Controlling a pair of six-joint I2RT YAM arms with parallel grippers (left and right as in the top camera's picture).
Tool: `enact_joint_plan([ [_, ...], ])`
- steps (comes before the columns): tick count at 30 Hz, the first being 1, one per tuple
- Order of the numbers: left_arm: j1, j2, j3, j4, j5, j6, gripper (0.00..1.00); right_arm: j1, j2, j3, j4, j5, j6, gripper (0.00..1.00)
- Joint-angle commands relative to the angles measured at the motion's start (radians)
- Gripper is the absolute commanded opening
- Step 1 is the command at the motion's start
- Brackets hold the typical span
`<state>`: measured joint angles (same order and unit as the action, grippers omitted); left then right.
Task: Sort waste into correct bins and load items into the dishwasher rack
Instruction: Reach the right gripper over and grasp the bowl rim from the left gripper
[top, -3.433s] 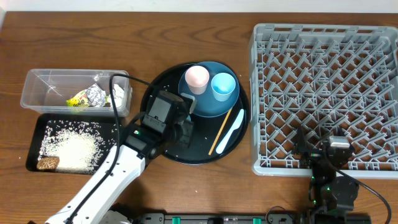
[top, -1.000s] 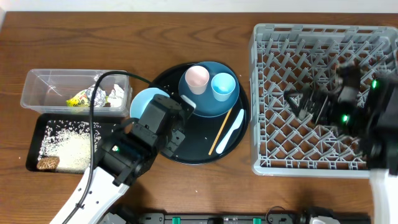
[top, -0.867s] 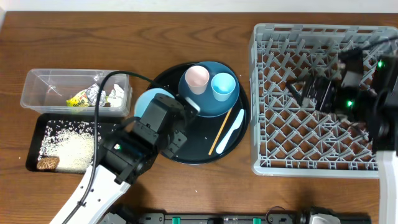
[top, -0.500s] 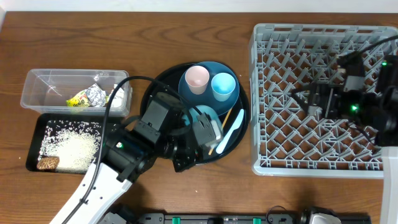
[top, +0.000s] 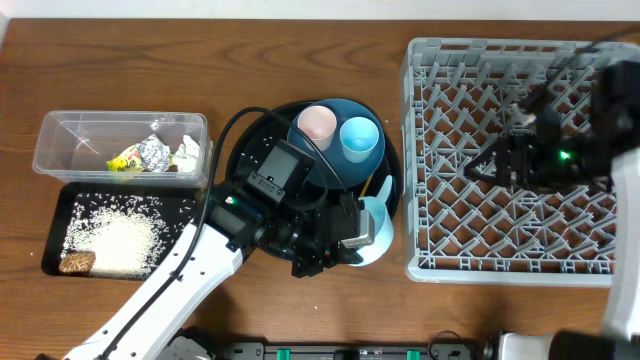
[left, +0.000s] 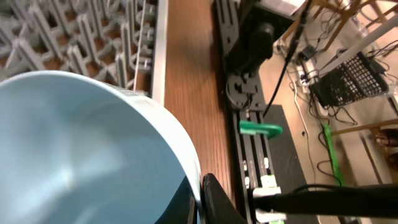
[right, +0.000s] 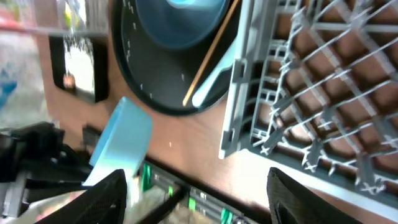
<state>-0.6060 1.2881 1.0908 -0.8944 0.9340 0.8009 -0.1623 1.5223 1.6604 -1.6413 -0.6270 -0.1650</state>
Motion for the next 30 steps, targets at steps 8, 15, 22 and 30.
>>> enact_joint_plan([
  [8, -0.001, -0.013, 0.014, 0.016, 0.019, 0.040, 0.06, 0.189, 0.135, 0.027, -0.029, 0.032, -0.069, 0.62],
  [15, -0.034, -0.015, 0.014, 0.042, -0.119, -0.059, 0.06, 0.310, 0.141, 0.027, 0.085, 0.160, 0.083, 0.56],
  [22, -0.217, -0.016, 0.014, 0.100, -0.346, -0.138, 0.06, 0.438, 0.143, 0.027, 0.177, 0.283, 0.149, 0.57],
  [30, -0.309, -0.016, 0.014, 0.092, -0.528, -0.180, 0.06, 0.498, 0.145, 0.027, 0.180, 0.279, 0.089, 0.54],
])
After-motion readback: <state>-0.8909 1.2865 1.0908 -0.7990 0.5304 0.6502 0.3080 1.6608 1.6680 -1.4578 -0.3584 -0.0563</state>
